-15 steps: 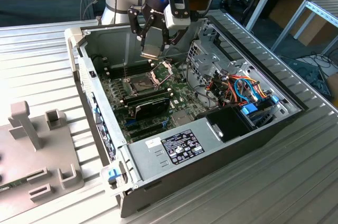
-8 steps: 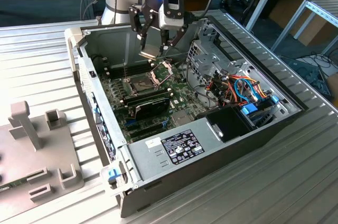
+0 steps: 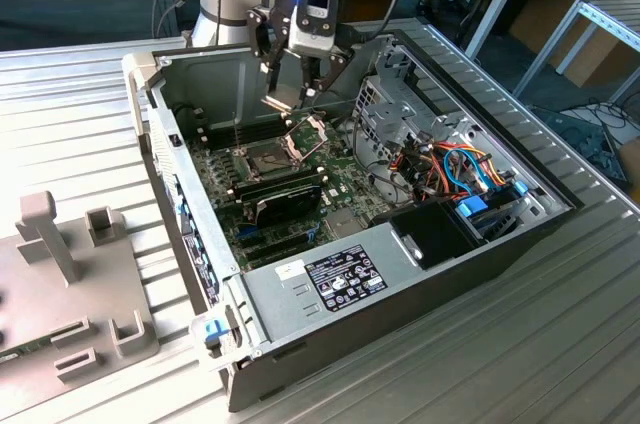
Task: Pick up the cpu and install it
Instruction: 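Place the cpu into insertion slot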
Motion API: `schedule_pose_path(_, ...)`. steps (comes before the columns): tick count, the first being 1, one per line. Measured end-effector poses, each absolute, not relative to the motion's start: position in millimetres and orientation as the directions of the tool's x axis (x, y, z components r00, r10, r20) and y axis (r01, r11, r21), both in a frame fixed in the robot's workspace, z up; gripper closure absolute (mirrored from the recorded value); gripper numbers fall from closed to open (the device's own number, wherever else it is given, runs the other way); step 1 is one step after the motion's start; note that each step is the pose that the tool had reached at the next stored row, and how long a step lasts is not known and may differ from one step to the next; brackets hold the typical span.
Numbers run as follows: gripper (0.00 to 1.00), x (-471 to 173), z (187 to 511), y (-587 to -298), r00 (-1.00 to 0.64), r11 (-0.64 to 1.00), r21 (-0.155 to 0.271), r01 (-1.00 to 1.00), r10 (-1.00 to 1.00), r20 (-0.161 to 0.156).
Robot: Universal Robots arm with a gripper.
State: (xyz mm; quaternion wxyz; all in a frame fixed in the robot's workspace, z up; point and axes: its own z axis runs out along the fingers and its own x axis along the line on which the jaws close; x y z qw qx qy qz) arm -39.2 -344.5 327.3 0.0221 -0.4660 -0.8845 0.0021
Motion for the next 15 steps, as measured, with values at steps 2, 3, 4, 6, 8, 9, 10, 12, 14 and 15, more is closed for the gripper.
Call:
schedule_pose_path(2,0.46,-39.2,327.0,-344.5,-0.539,0.54,-0.024,0.841,0.842,0.037)
schedule_pose_path(3,0.46,-39.2,326.8,-344.5,-0.513,0.513,-0.024,0.858,0.858,0.037)
schedule_pose_path(4,0.46,-39.2,326.7,-344.5,-0.501,0.502,-0.024,0.865,0.865,0.037)
schedule_pose_path(6,0.46,-39.2,326.5,-344.5,-0.473,0.474,-0.024,0.88,0.88,0.037)
schedule_pose_path(8,0.46,-39.2,326.2,-344.5,-0.44,0.441,-0.024,0.897,0.897,0.037)
schedule_pose_path(9,0.46,-39.2,326.1,-344.5,-0.427,0.428,-0.024,0.903,0.903,0.037)
schedule_pose_path(10,0.46,-39.2,325.9,-344.5,-0.404,0.405,-0.024,0.914,0.914,0.037)
schedule_pose_path(12,0.46,-39.2,325.4,-344.5,-0.361,0.362,-0.024,0.932,0.932,0.037)
schedule_pose_path(14,0.46,-39.2,325.4,-344.5,-0.356,0.357,-0.024,0.934,0.934,0.037)
schedule_pose_path(15,0.46,-39.2,325.4,-344.5,-0.355,0.356,-0.024,0.934,0.934,0.037)
